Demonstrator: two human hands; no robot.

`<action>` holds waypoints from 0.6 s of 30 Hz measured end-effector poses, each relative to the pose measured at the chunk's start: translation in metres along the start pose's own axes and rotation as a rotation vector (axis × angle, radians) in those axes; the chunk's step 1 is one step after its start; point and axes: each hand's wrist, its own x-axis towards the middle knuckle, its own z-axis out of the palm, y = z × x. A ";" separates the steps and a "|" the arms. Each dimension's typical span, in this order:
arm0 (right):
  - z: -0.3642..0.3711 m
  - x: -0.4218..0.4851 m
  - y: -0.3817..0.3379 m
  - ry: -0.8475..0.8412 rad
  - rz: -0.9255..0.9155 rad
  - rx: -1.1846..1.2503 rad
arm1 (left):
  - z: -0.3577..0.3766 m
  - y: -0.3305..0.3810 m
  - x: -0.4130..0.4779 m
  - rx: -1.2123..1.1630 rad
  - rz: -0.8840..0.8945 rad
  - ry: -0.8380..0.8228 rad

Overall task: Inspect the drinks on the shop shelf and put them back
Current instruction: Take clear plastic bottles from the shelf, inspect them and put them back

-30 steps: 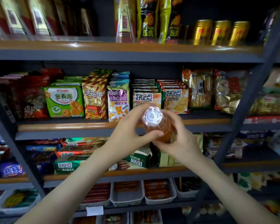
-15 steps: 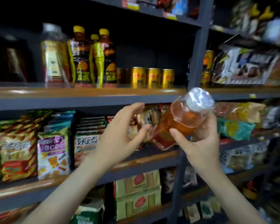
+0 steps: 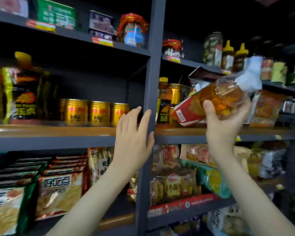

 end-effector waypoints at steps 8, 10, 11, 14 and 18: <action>0.004 0.046 0.060 -0.120 0.088 -0.019 | 0.052 0.003 0.019 0.227 0.049 -0.005; 0.007 0.050 0.066 -0.174 0.097 -0.041 | 0.058 0.002 0.021 0.232 0.054 0.008; 0.009 0.051 0.068 -0.197 0.104 -0.054 | 0.060 0.001 0.021 0.239 0.057 0.014; 0.013 0.054 0.069 -0.213 0.116 -0.082 | 0.063 -0.004 0.022 0.237 0.067 0.032; 0.010 0.055 0.060 -0.183 0.100 -0.090 | 0.063 -0.008 0.022 0.207 0.065 0.024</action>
